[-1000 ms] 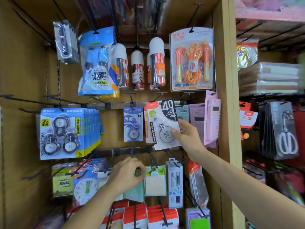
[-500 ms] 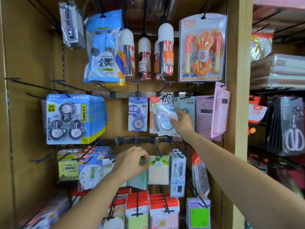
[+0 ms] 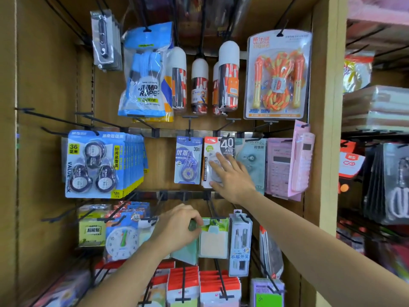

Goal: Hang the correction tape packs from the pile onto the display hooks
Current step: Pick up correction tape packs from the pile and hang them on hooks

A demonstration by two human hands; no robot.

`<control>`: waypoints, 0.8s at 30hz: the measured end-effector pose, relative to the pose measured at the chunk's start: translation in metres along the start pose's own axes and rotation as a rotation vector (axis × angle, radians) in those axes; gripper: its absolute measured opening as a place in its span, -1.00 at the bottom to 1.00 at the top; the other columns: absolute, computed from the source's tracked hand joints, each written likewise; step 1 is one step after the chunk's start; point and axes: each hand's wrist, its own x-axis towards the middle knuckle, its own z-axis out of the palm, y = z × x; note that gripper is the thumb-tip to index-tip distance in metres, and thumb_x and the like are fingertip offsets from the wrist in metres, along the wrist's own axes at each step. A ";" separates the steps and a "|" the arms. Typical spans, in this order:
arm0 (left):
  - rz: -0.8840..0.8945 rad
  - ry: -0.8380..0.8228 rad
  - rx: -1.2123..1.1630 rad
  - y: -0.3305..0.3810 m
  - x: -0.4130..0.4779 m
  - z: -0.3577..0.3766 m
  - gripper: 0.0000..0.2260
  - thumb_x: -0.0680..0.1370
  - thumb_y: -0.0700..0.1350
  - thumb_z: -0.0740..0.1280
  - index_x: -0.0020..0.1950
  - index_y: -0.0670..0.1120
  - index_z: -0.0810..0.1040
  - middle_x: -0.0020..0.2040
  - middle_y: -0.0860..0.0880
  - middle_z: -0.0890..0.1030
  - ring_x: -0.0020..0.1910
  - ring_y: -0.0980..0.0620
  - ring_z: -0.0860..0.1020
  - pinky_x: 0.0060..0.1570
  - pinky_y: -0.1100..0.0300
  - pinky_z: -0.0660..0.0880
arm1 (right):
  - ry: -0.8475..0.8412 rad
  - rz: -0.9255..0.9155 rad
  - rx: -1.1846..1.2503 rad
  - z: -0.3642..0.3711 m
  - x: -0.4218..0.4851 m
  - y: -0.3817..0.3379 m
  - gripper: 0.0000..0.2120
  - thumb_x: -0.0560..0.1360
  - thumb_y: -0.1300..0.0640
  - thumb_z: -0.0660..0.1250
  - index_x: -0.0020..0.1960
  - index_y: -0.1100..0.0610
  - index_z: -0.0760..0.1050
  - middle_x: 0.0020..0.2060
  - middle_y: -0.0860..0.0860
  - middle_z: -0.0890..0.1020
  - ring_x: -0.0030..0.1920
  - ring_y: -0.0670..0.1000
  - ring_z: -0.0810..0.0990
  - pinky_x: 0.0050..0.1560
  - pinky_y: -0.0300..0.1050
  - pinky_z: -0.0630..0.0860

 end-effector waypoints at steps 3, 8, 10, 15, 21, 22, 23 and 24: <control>0.003 -0.001 -0.011 -0.002 0.000 0.001 -0.92 0.52 0.05 0.37 -0.02 0.14 0.63 -0.01 0.23 0.59 0.10 0.23 0.48 -0.01 0.21 0.47 | -0.109 0.014 -0.087 0.003 0.014 -0.006 -0.32 0.60 -0.31 0.03 0.60 -0.13 -0.12 0.60 -0.04 -0.21 0.60 0.12 -0.20 0.56 0.21 -0.08; 0.012 -0.025 -0.002 -0.003 0.001 -0.003 -0.94 0.51 0.02 0.38 -0.05 0.14 0.63 -0.06 0.24 0.57 0.08 0.22 0.48 0.00 0.15 0.51 | -0.287 0.072 -0.003 -0.013 0.015 -0.010 -0.32 0.56 -0.31 0.15 0.58 -0.06 0.11 0.61 0.02 -0.14 0.58 0.14 -0.01 0.50 0.26 0.13; 0.008 -0.042 0.006 -0.004 0.001 -0.005 -0.94 0.50 0.01 0.39 -0.05 0.14 0.63 -0.06 0.23 0.57 0.08 0.22 0.49 0.01 0.12 0.52 | -0.299 0.032 0.042 -0.026 0.000 -0.009 -0.37 0.54 -0.26 0.23 0.52 -0.03 0.26 0.57 0.08 0.12 0.54 0.16 0.14 0.45 0.24 0.24; 0.003 -0.096 0.056 0.003 0.002 -0.015 -0.87 0.49 0.03 0.42 0.03 0.14 0.62 -0.02 0.19 0.56 0.15 0.16 0.48 0.00 0.17 0.47 | -0.308 -0.085 0.162 -0.057 -0.066 -0.006 -0.60 0.52 -0.16 0.28 0.26 0.03 0.51 0.17 0.11 0.56 0.27 0.21 0.45 0.19 0.10 0.45; 0.095 -0.017 0.052 0.010 -0.015 -0.027 -0.64 0.39 -0.13 0.50 0.18 0.01 0.61 0.16 0.07 0.60 0.20 0.02 0.51 0.24 0.17 0.41 | -0.199 -0.163 0.277 -0.068 -0.157 -0.008 -0.55 0.50 -0.15 0.30 0.35 -0.02 0.50 0.27 -0.01 0.58 0.33 0.13 0.44 0.27 0.13 0.45; 0.092 0.011 0.058 0.015 -0.024 -0.026 -0.61 0.39 -0.13 0.50 0.20 0.01 0.60 0.22 0.05 0.59 0.24 0.01 0.50 0.26 0.12 0.42 | -0.180 -0.164 0.286 -0.065 -0.172 -0.010 -0.56 0.51 -0.11 0.34 0.34 0.02 0.52 0.29 0.00 0.58 0.33 0.13 0.45 0.28 0.11 0.44; 0.077 0.038 0.062 0.021 -0.032 -0.028 -0.60 0.39 -0.11 0.50 0.22 0.02 0.59 0.27 0.03 0.58 0.29 0.00 0.49 0.28 0.07 0.43 | -0.158 -0.163 0.304 -0.064 -0.184 -0.012 -0.59 0.52 -0.07 0.37 0.33 0.04 0.54 0.27 0.01 0.60 0.32 0.12 0.47 0.28 0.10 0.45; 0.058 0.053 0.065 0.028 -0.044 -0.027 -0.58 0.38 -0.09 0.49 0.23 0.02 0.59 0.31 0.02 0.57 0.33 -0.02 0.47 0.31 0.05 0.41 | -0.143 -0.158 0.338 -0.062 -0.198 -0.016 -0.61 0.52 -0.05 0.38 0.31 0.05 0.55 0.24 0.01 0.62 0.30 0.12 0.48 0.27 0.07 0.46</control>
